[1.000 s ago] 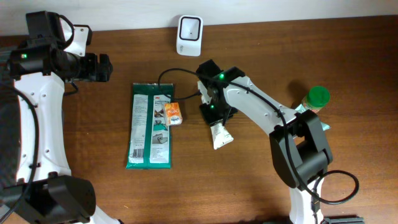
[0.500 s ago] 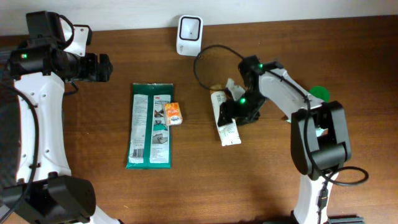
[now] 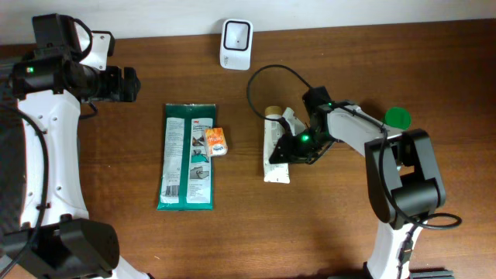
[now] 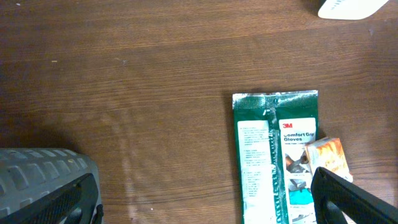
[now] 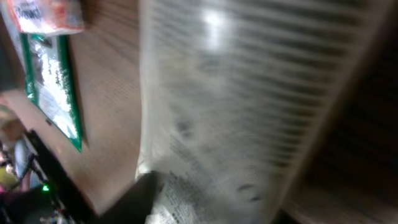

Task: Scan the item barcode
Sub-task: 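Lift tube with right gripper and hold its end at the scanner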

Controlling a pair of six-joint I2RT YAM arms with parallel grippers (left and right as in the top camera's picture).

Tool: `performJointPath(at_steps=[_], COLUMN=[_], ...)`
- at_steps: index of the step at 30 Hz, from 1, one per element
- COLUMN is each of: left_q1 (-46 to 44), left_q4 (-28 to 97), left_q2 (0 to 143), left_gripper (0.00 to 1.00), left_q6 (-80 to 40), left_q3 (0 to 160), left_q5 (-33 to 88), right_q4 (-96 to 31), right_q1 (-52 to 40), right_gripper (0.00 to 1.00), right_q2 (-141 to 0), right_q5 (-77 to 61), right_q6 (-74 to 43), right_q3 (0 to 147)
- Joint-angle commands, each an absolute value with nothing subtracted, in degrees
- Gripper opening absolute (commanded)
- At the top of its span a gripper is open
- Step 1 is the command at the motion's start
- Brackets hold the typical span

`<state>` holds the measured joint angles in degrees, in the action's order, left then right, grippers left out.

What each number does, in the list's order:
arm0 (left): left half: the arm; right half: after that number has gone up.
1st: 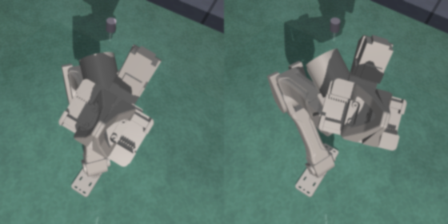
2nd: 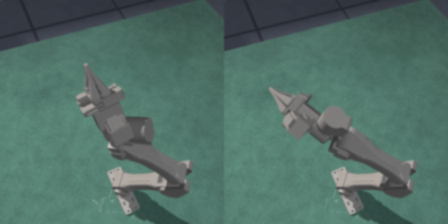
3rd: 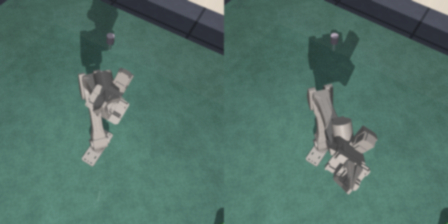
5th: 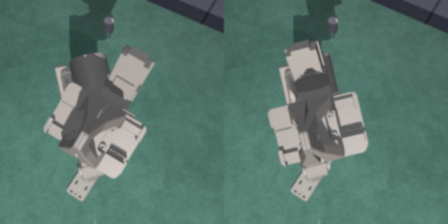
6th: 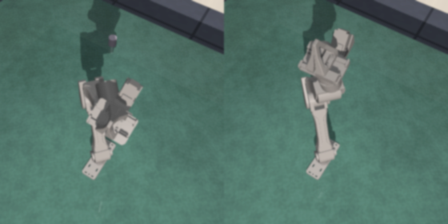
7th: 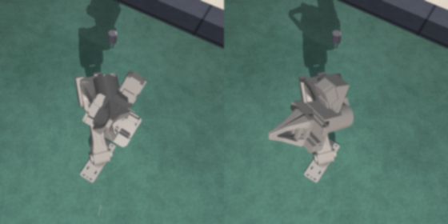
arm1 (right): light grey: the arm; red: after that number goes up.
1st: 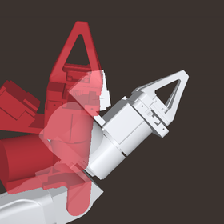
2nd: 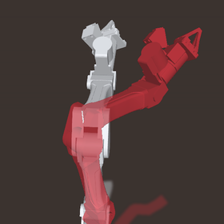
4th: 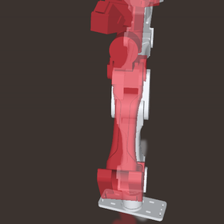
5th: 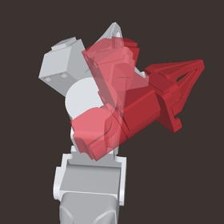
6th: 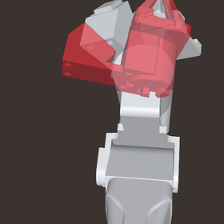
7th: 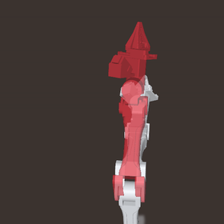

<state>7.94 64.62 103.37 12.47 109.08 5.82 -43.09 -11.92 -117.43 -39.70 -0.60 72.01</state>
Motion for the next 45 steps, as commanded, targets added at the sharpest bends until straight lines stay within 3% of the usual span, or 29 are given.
performJointPath(at_steps=[1, 7, 20, 25, 30, 35, 37, 41, 45], left_q1=[8.1, 8.1, 8.1, 8.1, 8.1, 8.1, 8.1, 8.1, 8.1], left_q4=[64.6, 64.6, 64.6, 64.6, 64.6, 64.6, 64.7, 64.6, 64.6], left_q2=[102.2, 102.2, 102.2, 102.2, 102.2, 102.2, 102.2, 102.2, 102.2], left_gripper=[0.99, 0.99, 0.99, 0.99, 0.99, 0.99, 0.99, 0.99, 0.99], left_q6=[13.2, 13.2, 13.2, 13.2, 13.2, 13.2, 13.2, 13.2, 13.2], left_q3=[109.4, 109.4, 109.4, 109.4, 109.4, 109.4, 109.4, 109.4, 109.4], left_q5=[6.4, 6.4, 6.4, 6.4, 6.4, 6.4, 6.4, 6.4, 6.4], right_q4=[-42.0, -43.4, -64.8, -68.3, -64.6, -49.4, -43.3, -32.2, -21.2], right_q1=[-10.8, -9.3, -16.0, -18.9, -23.3, -31.6, -33.1, -32.5, -30.2], right_gripper=[0.04, 0.04, 0.04, 0.04, 0.04, 0.04, 0.04, 0.04, 0.04], right_q2=[-120.3, -115.9, -103.9, -100.6, -100.9, -105.5, -108.7, -114.8, -120.2], right_q5=[-35.4, -39.1, -48.9, -48.9, -36.3, 6.2, 16.6, 27.5, 29.2], right_q6=[-2.2, -1.7, 12.3, 12.1, 8.3, 4.4, 9.8, 16.9, 28.1], right_q3=[70.1, 76.6, 99.8, 104.4, 105.2, 105.2, 105.2, 105.2, 105.2])
